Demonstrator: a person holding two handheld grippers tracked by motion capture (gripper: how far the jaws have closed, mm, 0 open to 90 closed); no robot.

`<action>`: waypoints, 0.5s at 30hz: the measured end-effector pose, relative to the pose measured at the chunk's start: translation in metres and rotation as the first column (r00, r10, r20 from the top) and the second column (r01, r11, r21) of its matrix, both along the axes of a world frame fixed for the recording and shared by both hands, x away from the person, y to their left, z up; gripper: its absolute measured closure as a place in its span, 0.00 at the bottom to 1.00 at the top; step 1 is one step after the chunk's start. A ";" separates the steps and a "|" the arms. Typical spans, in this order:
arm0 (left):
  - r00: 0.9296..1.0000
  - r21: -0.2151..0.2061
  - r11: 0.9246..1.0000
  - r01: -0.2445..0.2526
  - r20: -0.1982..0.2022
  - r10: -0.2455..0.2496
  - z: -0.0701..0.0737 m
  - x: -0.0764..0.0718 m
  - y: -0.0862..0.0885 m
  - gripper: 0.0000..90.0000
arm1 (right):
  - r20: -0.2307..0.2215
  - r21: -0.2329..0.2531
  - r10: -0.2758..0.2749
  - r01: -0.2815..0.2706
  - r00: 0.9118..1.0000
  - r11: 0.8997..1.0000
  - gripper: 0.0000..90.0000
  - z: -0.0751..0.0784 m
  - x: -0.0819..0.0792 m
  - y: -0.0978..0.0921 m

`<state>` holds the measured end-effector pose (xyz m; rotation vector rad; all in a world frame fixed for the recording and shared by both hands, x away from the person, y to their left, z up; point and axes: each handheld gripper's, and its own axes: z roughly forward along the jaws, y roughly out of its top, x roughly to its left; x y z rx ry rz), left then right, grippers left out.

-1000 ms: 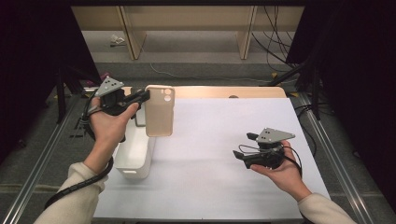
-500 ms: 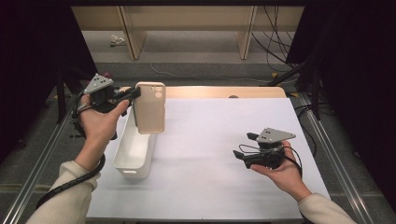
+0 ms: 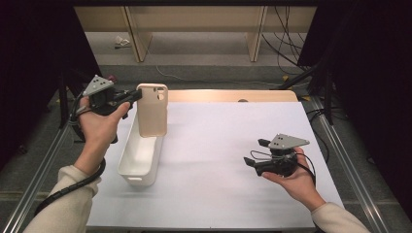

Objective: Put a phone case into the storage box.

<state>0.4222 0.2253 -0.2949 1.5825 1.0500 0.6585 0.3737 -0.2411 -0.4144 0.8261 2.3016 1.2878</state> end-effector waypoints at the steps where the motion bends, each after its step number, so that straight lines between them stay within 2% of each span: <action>1: 1.000 0.001 1.000 -0.001 0.000 0.001 0.000 0.000 0.000 0.93 | 0.001 -0.001 0.000 0.000 1.000 1.000 0.19 0.000 0.000 0.000; 15: 1.000 0.011 1.000 -0.007 -0.001 0.007 -0.002 0.008 0.008 0.93 | -0.001 0.001 -0.003 0.003 1.000 1.000 0.19 0.000 0.000 0.000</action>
